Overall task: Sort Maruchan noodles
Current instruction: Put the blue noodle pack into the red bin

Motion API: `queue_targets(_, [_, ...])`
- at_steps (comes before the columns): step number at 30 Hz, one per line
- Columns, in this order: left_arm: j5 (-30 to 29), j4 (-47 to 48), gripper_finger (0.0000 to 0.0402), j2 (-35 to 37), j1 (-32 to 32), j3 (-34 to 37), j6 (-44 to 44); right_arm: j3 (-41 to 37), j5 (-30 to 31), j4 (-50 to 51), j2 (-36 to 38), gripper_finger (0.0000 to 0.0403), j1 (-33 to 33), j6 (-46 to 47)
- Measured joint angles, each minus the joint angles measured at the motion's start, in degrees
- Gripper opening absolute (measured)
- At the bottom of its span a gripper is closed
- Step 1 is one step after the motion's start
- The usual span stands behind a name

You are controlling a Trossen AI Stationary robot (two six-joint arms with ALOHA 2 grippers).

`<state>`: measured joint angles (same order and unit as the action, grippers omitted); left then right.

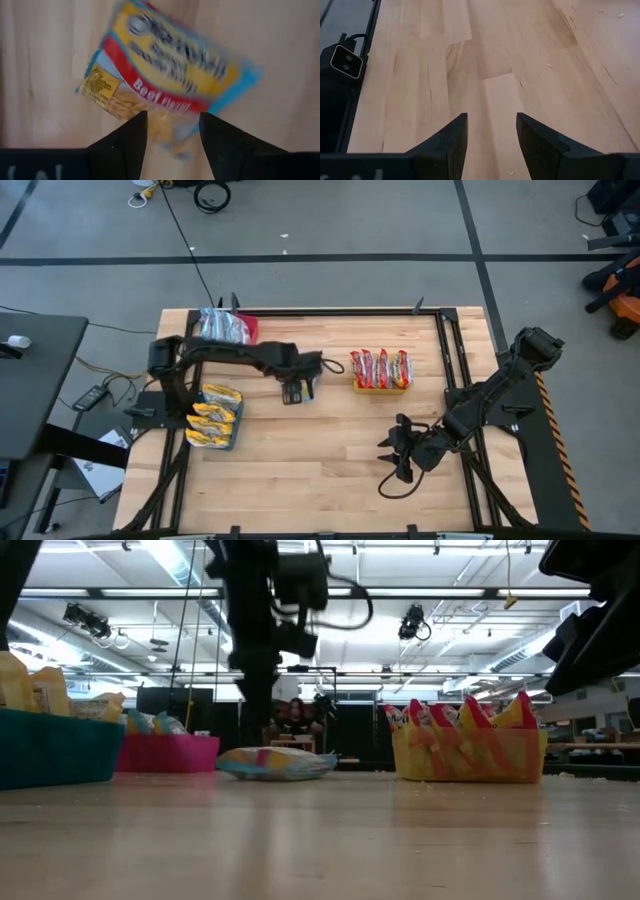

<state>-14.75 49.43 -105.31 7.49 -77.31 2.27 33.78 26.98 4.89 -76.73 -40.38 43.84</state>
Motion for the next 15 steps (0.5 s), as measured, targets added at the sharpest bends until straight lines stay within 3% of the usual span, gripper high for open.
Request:
queue_targets(4, [-0.8,-2.9,0.0189,2.9,-3.9,0.0,-18.6,0.0,0.4,0.3,0.0,0.0174,0.0,-2.8])
queue_targets(7, [-5.3,-6.3,0.02,2.9,-7.4,0.0,-20.0,0.0,0.4,0.5,0.0,0.0174,0.3,-7.2])
queue_targets(10, [-14.4,-9.5,0.0215,-0.7,-11.5,0.0,-18.2,0.0,1.8,1.1,0.0,0.0174,0.4,-11.3])
queue_targets(15, [-37.4,-13.7,0.0226,-7.0,-17.0,0.0,-20.5,0.0,8.1,2.9,0.0,0.0171,0.3,-15.4])
